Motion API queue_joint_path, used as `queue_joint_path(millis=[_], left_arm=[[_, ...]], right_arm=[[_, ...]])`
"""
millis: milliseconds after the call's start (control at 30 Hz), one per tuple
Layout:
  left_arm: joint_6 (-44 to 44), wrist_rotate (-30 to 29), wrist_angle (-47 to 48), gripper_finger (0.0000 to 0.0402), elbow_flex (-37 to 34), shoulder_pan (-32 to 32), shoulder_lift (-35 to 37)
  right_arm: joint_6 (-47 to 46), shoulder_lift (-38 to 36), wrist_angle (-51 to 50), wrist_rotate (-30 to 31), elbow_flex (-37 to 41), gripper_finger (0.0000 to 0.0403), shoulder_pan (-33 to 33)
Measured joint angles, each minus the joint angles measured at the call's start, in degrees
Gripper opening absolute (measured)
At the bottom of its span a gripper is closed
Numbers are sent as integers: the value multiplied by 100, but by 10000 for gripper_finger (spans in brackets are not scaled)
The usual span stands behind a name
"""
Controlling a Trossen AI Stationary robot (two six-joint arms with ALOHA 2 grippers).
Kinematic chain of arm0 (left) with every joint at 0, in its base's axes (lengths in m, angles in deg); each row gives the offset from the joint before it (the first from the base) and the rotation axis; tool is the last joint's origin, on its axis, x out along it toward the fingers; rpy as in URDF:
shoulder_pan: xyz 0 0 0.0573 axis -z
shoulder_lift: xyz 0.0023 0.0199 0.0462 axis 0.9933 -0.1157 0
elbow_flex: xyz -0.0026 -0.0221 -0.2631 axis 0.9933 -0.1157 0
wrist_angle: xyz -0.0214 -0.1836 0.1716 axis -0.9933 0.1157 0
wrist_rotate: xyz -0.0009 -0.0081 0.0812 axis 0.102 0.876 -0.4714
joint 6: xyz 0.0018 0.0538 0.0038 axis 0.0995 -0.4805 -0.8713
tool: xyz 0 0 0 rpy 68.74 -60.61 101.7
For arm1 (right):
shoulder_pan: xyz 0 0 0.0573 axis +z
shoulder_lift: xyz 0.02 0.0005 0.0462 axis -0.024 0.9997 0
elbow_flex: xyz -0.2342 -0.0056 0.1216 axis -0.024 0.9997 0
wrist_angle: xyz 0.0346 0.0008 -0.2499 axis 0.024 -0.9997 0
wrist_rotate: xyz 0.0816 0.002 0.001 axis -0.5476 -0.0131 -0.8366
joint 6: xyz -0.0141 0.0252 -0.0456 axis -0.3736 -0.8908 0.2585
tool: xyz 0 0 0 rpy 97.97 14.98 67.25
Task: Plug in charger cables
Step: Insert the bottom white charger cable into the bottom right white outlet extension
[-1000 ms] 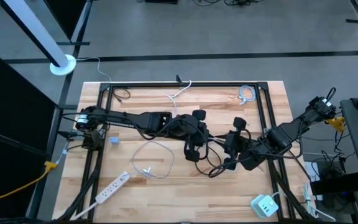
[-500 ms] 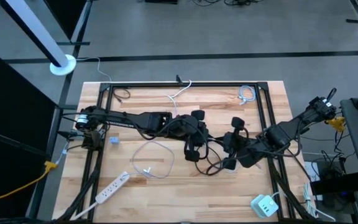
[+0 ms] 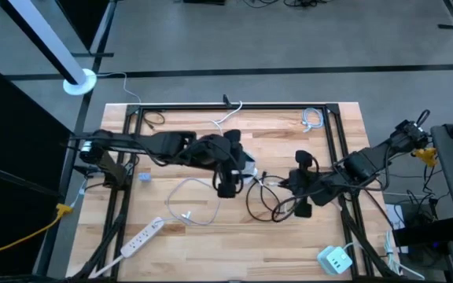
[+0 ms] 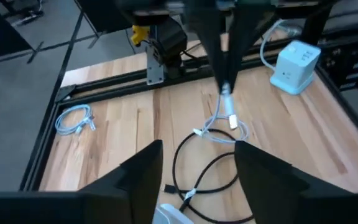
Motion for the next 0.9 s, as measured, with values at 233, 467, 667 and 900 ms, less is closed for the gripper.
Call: queue_joint_path(millis=[233, 467, 667, 900], left_arm=[[619, -12, 363, 201, -20, -28, 108], [1945, 249, 40, 168, -47, 96, 89], [2586, 97, -235, 133, -80, 195, -42], [3593, 41, -1254, 101, -94, 286, -593]], right_arm=[[-41, -266, -13, -1692, -449, 0, 57], [310, -591, -302, -2650, -1157, 0, 78], [647, -857, -1469, -2663, -1261, 0, 109], [661, -831, -1833, -2663, -1268, 0, 732]])
